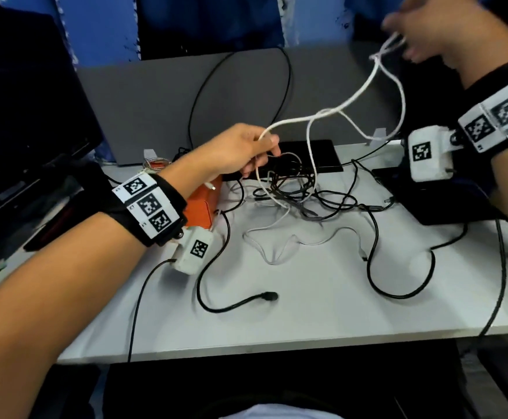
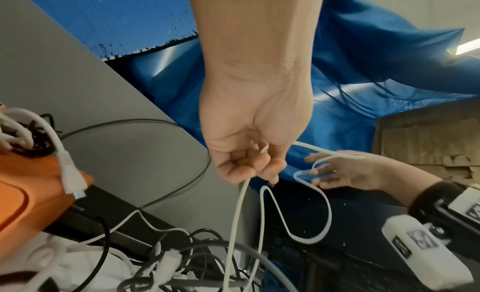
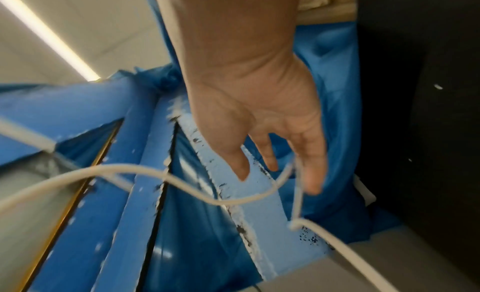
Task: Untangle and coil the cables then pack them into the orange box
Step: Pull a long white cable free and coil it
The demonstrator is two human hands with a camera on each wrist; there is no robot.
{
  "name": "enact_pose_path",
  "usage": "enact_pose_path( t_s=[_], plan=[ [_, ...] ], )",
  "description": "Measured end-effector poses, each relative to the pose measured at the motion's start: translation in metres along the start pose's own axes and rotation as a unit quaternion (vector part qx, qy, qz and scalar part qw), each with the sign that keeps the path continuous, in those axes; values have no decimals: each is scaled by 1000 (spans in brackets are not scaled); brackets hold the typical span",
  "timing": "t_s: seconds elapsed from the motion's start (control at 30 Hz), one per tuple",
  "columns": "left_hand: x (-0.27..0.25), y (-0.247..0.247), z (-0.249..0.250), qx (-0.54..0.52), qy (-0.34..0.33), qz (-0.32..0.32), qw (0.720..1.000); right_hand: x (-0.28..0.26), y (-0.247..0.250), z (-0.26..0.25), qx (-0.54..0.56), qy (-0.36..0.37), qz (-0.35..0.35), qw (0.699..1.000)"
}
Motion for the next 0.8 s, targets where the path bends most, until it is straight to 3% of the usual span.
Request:
enact_pose_path(
  t_s=[0.07, 0.13, 0.17, 0.27, 0.37, 0.43, 0.5, 0.6, 0.7, 0.8],
  plan=[
    [3, 8, 1, -20, -6, 43, 999, 0, -8, 8, -38, 52, -56, 996],
    [6, 13, 3, -24, -13, 75, 997, -20, -12, -26, -33, 133, -18, 990],
    [8, 14, 6, -21, -20, 87, 996, -33, -19, -48, -8, 187, -35, 982],
    [12, 18, 20, -13, -50, 121, 991, -72, -49, -99, 47, 290, -174, 940],
    [11, 36, 33, 7, -77, 214, 974, -91, -70, -117, 19, 323, -248, 913],
    [11, 45, 32, 5, -72, 243, 967, -81, -69, -113, 55, 301, -222, 926],
    [16, 43, 22, 4, -48, 205, 978, -57, -59, -98, 170, 228, -149, 947],
    [18, 33, -5, -21, -8, 118, 993, -22, -41, -64, 379, 83, -18, 922],
    [10, 34, -19, -61, -7, 100, 993, -7, -30, -43, 327, 51, 14, 943],
    [1, 33, -14, -87, -21, 98, 991, -11, -42, -37, 194, 77, -99, 973]
  ],
)
Point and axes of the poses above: each hand's wrist, its own x-axis towards the middle knuckle, its own y-axis out of the back of the hand, z = x × y, the point moved 6 cm from there along x, towards the middle knuckle, and after that the axes turned 10 degrees about y, right-handed, at the moved point
